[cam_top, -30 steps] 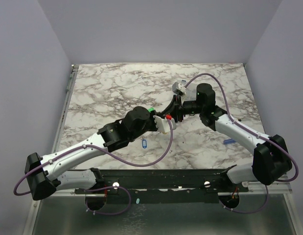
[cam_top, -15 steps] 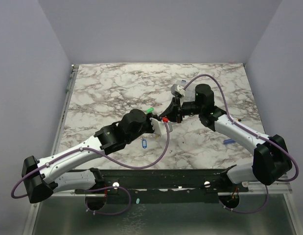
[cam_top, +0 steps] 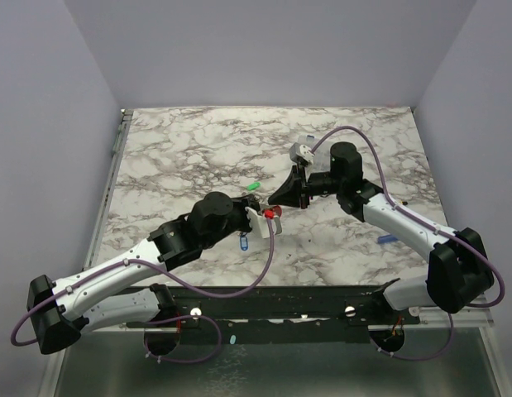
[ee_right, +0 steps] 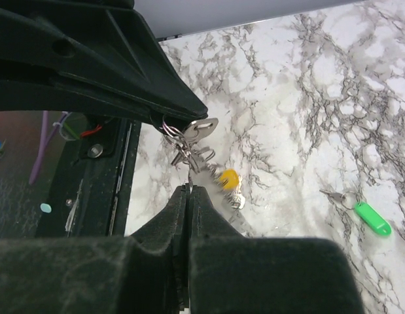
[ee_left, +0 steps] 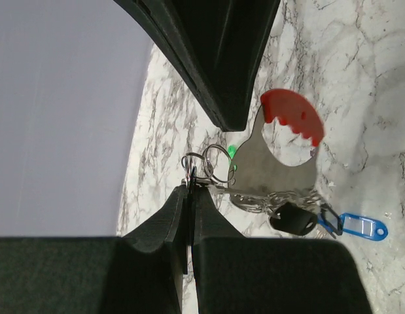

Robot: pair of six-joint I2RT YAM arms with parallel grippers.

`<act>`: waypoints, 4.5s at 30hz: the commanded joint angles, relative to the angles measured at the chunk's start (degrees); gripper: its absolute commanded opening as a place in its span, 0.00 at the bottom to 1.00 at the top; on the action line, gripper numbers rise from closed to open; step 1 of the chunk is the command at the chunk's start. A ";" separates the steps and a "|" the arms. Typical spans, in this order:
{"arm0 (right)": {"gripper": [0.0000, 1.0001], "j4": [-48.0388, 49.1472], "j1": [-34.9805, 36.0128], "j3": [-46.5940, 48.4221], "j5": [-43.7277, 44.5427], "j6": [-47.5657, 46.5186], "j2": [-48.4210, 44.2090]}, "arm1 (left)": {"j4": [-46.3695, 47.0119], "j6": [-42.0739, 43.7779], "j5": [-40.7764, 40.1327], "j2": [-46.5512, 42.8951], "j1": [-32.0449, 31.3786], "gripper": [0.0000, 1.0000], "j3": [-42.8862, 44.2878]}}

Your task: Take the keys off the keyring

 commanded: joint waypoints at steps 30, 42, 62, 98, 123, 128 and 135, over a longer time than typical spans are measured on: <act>0.01 -1.58 1.37 0.00 -4.73 -2.80 -0.34 | 3.64 -3.29 2.71 3.99 0.30 0.00 3.84; 0.01 -1.82 1.33 -0.30 -4.20 -1.95 -0.77 | 3.84 -2.68 1.47 6.74 0.33 0.00 4.48; 0.00 -0.47 0.12 -0.44 0.43 2.96 -1.12 | -0.81 -3.31 -2.20 4.59 0.65 0.00 3.34; 0.01 -1.93 -0.13 -0.90 1.29 0.57 -1.08 | -2.78 -6.60 -1.21 9.43 1.31 0.00 5.80; 0.47 -6.22 -0.65 1.65 -3.98 1.44 -1.74 | -4.62 8.57 4.65 6.53 -0.62 0.00 8.25; 0.47 -17.83 -1.07 5.52 -6.02 -9.26 -3.03 | -4.31 13.81 9.13 1.98 -0.46 0.00 5.30; 0.48 -26.83 -1.26 8.23 -10.20 -18.81 -3.50 | 0.18 21.45 12.42 -3.26 -0.45 0.00 0.44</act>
